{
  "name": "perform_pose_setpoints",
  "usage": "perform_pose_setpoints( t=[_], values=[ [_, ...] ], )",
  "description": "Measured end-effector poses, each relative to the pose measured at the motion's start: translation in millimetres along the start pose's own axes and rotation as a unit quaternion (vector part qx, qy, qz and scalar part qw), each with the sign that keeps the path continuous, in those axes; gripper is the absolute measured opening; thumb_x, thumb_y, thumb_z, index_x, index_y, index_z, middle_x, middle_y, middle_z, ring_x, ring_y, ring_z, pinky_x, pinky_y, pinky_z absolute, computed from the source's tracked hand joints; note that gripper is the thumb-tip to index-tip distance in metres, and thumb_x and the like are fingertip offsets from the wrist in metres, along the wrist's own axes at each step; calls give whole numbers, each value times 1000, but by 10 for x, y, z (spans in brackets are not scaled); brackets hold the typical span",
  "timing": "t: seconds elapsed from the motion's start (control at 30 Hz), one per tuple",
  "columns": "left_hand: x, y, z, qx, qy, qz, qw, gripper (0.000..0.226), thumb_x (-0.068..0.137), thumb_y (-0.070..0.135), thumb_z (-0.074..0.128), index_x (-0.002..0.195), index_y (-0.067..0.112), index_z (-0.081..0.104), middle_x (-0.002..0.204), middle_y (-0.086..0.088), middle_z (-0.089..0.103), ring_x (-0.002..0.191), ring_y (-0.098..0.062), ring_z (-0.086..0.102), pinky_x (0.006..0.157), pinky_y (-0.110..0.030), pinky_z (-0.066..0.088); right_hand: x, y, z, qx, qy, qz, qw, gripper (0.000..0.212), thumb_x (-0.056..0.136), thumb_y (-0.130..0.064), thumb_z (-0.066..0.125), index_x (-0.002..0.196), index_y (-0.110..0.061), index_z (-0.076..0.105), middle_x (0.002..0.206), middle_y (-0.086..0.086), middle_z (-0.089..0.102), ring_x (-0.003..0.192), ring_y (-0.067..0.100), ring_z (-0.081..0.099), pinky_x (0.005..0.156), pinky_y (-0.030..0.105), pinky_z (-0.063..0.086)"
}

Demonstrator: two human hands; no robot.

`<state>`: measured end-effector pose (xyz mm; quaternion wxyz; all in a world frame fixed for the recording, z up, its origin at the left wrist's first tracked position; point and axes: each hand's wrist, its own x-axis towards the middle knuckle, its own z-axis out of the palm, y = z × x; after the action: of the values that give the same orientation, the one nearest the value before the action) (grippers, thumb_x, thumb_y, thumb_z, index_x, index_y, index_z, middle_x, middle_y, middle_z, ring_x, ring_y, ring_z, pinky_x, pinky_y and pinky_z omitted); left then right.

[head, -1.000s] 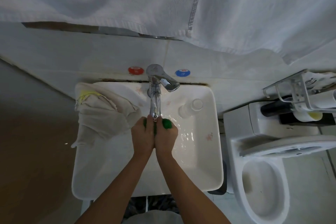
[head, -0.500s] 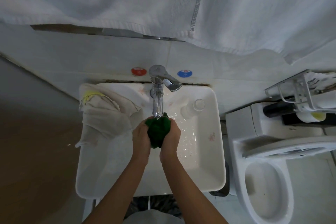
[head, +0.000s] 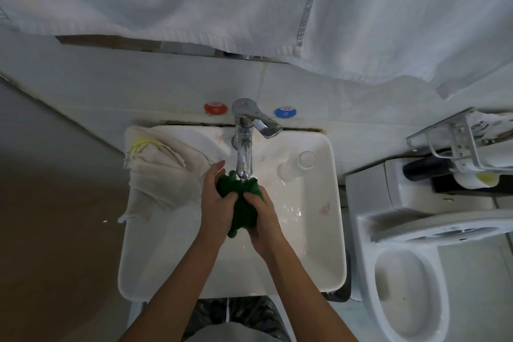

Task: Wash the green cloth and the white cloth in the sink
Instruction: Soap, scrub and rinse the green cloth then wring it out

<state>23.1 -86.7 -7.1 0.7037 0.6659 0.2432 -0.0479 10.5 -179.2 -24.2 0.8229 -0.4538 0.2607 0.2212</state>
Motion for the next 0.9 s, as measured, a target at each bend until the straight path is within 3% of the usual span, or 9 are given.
perform_pose_setpoints(
  t=[0.13, 0.23, 0.37, 0.47, 0.57, 0.63, 0.7, 0.77, 0.9],
  values=[
    [88, -73, -98, 54, -61, -45, 996, 66, 90, 7, 61, 144, 28, 29, 131, -3, 44, 116, -17, 51, 80, -15, 47, 46, -69, -42, -41, 37, -55, 997, 29, 69, -12, 64, 98, -8, 59, 92, 14, 66, 86, 25, 67, 75, 38, 57],
    [114, -165, -183, 22, -102, -109, 989, 60, 91, 29, 62, 143, 23, 34, 131, -4, 52, 117, -19, 55, 78, -19, 49, 84, -139, -54, -41, 19, -57, 997, 28, 68, -10, 62, 96, -8, 61, 94, 15, 67, 87, 27, 67, 79, 41, 57],
    [48, -116, -124, -41, -97, -118, 987, 29, 94, 28, 53, 123, 23, 54, 113, -2, 64, 100, -15, 64, 66, -19, 53, 108, -141, -8, 21, -1, -18, 1000, 30, 72, -10, 60, 101, -6, 62, 97, 15, 68, 90, 28, 66, 82, 40, 55],
    [46, -121, -54, -22, -36, -106, 993, 41, 95, 25, 54, 134, 18, 46, 122, -5, 59, 103, -16, 62, 79, -29, 55, 112, -131, 29, -70, 34, -36, 996, 17, 85, -3, 56, 97, -11, 66, 91, 11, 69, 85, 24, 66, 75, 35, 57],
    [28, -175, 19, 24, 27, -65, 997, 45, 98, 21, 50, 140, 15, 38, 130, -10, 52, 114, -23, 56, 98, -38, 48, 109, -87, 107, -149, 66, -67, 984, 17, 86, 1, 56, 83, -12, 67, 78, 5, 65, 76, 19, 62, 69, 30, 54],
    [6, -189, 61, 65, 43, -27, 997, 42, 98, 22, 48, 139, 15, 40, 129, -9, 53, 114, -22, 55, 98, -39, 48, 126, -37, 126, -183, 87, -85, 975, 13, 87, -2, 58, 83, -13, 66, 79, 5, 64, 77, 18, 60, 73, 32, 53],
    [10, -196, 77, 111, 50, 0, 993, 31, 97, 26, 49, 127, 16, 49, 116, -5, 59, 104, -20, 60, 90, -34, 51, 139, 0, 143, -203, 104, -90, 969, 9, 92, -14, 59, 85, -13, 64, 82, 6, 63, 79, 18, 60, 76, 35, 53],
    [26, -185, 95, 165, 59, 4, 985, 20, 96, 32, 51, 105, 16, 57, 94, -2, 63, 86, -17, 63, 76, -30, 53, 159, 20, 153, -210, 140, -83, 964, 21, 94, -27, 59, 78, -13, 60, 75, 5, 58, 72, 17, 57, 72, 35, 52],
    [80, -199, 141, 199, 102, 3, 975, 29, 94, 31, 54, 73, 11, 58, 64, -1, 59, 59, -16, 59, 56, -24, 46, 200, -6, 203, -188, 174, -87, 963, 26, 89, -25, 63, 69, -9, 59, 64, 10, 52, 63, 20, 52, 62, 35, 47]
  ],
)
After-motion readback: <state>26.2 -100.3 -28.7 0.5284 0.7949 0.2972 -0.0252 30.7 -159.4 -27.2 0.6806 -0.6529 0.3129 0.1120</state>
